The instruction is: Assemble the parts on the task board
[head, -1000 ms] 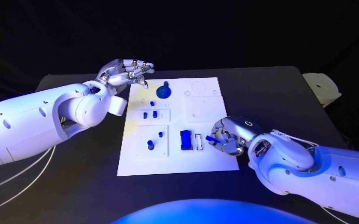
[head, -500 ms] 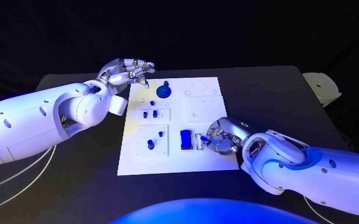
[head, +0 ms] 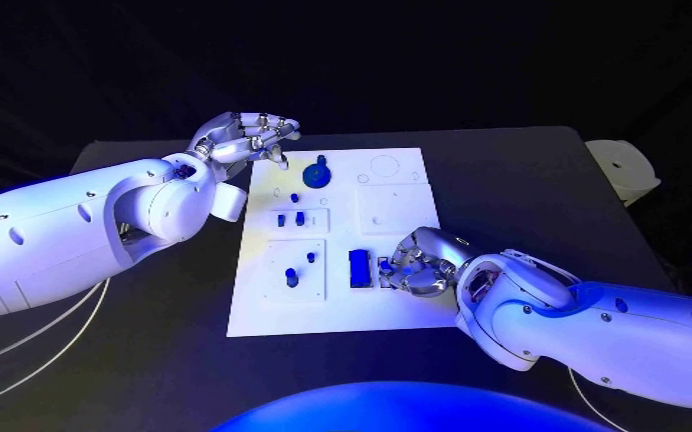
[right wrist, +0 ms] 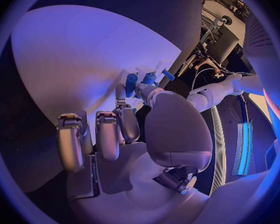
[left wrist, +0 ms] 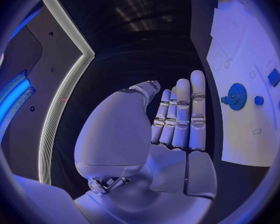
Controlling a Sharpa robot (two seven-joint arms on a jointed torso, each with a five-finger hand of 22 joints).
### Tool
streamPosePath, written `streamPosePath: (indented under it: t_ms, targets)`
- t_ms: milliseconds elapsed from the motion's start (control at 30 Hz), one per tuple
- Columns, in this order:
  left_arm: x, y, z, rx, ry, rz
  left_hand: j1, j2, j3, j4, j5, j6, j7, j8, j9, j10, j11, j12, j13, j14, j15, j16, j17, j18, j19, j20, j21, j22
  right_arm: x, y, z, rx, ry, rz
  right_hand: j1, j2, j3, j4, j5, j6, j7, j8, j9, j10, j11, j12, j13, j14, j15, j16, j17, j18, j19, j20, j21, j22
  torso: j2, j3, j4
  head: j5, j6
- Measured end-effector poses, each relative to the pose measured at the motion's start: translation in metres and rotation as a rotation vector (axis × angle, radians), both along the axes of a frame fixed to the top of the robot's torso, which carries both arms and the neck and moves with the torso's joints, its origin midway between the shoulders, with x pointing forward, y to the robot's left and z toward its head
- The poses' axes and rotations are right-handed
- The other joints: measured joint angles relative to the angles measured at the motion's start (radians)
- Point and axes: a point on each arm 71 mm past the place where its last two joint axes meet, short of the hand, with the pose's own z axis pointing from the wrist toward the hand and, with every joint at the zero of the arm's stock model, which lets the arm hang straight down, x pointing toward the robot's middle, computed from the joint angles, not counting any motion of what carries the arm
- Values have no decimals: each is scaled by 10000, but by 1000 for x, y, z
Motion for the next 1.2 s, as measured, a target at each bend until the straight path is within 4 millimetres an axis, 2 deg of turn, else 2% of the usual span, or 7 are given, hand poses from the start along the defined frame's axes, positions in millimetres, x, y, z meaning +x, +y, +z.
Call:
streamPosePath:
  t_ms: [300, 500, 567, 600, 667, 867, 1200]
  targets:
    - [0, 0, 0, 0, 11, -15, 0, 0, 0, 0, 0, 0, 0, 0, -1, 0, 0, -7, 0, 0, 0, 0, 0, 0, 0, 0, 0, 0, 4, 0, -2, -2, 62, -99, -281, 57, -206, 206, -293, 97, -63, 114, 8, 0, 0, 39, -1, 0, 0, 0, -1, 0, 0, 0, 0, -1, -4, 3, -5, 12, -21]
    - [0, 0, 0, 1, 21, -22, 0, 0, 0, 0, 0, 0, 0, 0, -1, 0, 0, -7, 0, 0, 0, 0, 1, -1, 0, 0, 0, 0, 5, 1, -4, -21, 78, -109, -545, 3, -452, 453, -756, 152, -49, 114, 2, -1, 0, 39, -2, 0, 0, 0, -2, 0, 0, 1, 0, -2, -8, 4, -12, 12, -31]
    - [0, 0, 0, 2, 24, -24, 0, 0, 0, 0, 0, 0, 0, 0, -1, 0, 0, -7, 0, 0, 0, 0, 1, -1, 0, 0, 0, 0, 5, 1, -4, -27, 83, -111, -638, -36, -525, 526, -732, 152, -49, 114, 2, -1, 0, 39, -2, 0, 0, 0, -2, 1, 0, 1, 0, -2, -8, 3, -12, 12, -32]
    - [0, 0, 0, 2, 26, -25, 0, 0, 0, 0, 0, 0, 0, 0, -1, 0, 0, -7, 0, 0, 0, 0, 1, 0, 0, 0, 0, 0, 5, 1, -4, -32, 83, -111, -701, 6, -603, 584, -590, 152, -49, 113, -3, -1, 0, 39, -2, 0, 0, 0, -2, 0, 0, 0, 0, -2, -9, 3, -12, 12, -32]
    - [0, 0, 0, 3, 31, -29, 0, 0, 0, 0, 0, 0, 0, 0, -1, 0, 0, -7, 0, 0, 0, 0, 1, 0, 0, 0, 0, 0, 5, 1, -4, -40, 78, -108, -885, -60, -848, 614, -390, 153, -49, 114, -3, -1, 0, 39, -2, 0, 0, 0, -2, 0, 0, 1, 0, -3, -9, 3, -12, 12, -34]
    - [0, 0, 0, 4, 40, -37, 0, 0, -1, 0, 0, 0, 0, 0, -1, 0, 0, 30, 0, 0, 0, 0, 1, 0, 0, 0, 0, 0, 5, 0, -4, -61, 59, -104, -1243, -86, -1393, 640, -288, 152, -50, 112, 0, -1, 0, 39, -3, 39, -38, 0, -2, 1, -1, 1, -1, -4, -10, 3, -16, 19, -53]
    - [0, 0, 0, 10, 54, -37, 0, 0, -1, 0, 0, 0, 0, 0, -2, 0, 0, 30, 0, 0, 0, 0, 1, 0, 0, 0, 0, 0, 1, -2, -1, -83, -61, -33, -1280, -48, -1473, 643, -288, 152, -49, 112, 1, 36, -37, 38, -3, 39, -37, 0, -3, 0, -1, 1, -1, -5, -14, 6, -16, 31, -89]
